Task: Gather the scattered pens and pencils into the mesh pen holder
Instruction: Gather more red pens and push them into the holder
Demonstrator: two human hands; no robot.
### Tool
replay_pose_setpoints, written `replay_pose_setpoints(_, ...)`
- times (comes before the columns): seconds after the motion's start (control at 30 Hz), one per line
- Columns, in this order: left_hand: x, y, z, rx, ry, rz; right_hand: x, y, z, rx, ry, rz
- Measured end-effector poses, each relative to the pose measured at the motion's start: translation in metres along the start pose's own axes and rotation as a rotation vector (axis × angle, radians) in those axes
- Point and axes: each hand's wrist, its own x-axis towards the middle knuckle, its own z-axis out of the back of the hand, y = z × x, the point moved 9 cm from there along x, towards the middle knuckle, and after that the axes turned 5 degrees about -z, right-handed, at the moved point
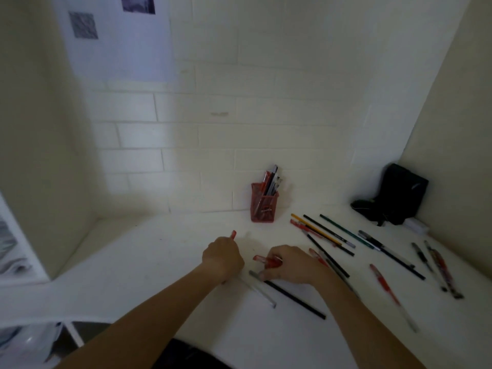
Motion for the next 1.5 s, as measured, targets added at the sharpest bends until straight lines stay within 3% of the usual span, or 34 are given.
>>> replay_pose_setpoints(0.2, -0.005, 0.000, 0.010, -0.232, -0.128, 0.098, 0.000, 0.004, -0.003, -0.103, -0.089, -0.025)
replay_pose_setpoints(0.37, 0.003, -0.008, 0.007, -0.483, -0.108, 0.085, 0.005, 0.004, 0.017, -0.078, -0.307, -0.083)
replay_pose_setpoints(0.53, 0.027, -0.031, 0.050, -0.609, -0.220, -0.026, 0.016, 0.007, 0.082, 0.260, -0.544, -0.067)
replay_pose_setpoints(0.67, 0.046, -0.063, 0.102, -0.857, -0.397, -0.297, 0.034, 0.000, 0.122, 0.822, -0.650, -0.008)
replay_pose_setpoints(0.77, 0.059, -0.079, 0.141, -0.911, -0.588, -0.470, 0.042, 0.007, 0.149, 1.214, -0.745, 0.176)
replay_pose_setpoints(0.93, 0.097, -0.086, 0.181, -0.953, -0.762, -0.520, 0.061, 0.015, 0.178, 1.369, -0.921, 0.392)
replay_pose_setpoints(1.03, 0.112, -0.095, 0.191, -0.899, -0.837, -0.584, 0.074, 0.019, 0.182, 1.356, -0.999, 0.446)
replay_pose_setpoints(1.23, 0.147, -0.103, 0.149, -0.945, -0.618, -0.609, 0.103, 0.020, 0.168, 1.201, -1.011, 0.395)
replay_pose_setpoints(1.4, 0.168, -0.091, 0.114, -0.862, -0.533, -0.541, 0.125, 0.024, 0.137, 0.842, -0.886, 0.317)
replay_pose_setpoints(1.5, 0.169, -0.087, 0.107, -0.743, -0.605, -0.488, 0.122, 0.032, 0.137, 0.476, -1.063, 0.281)
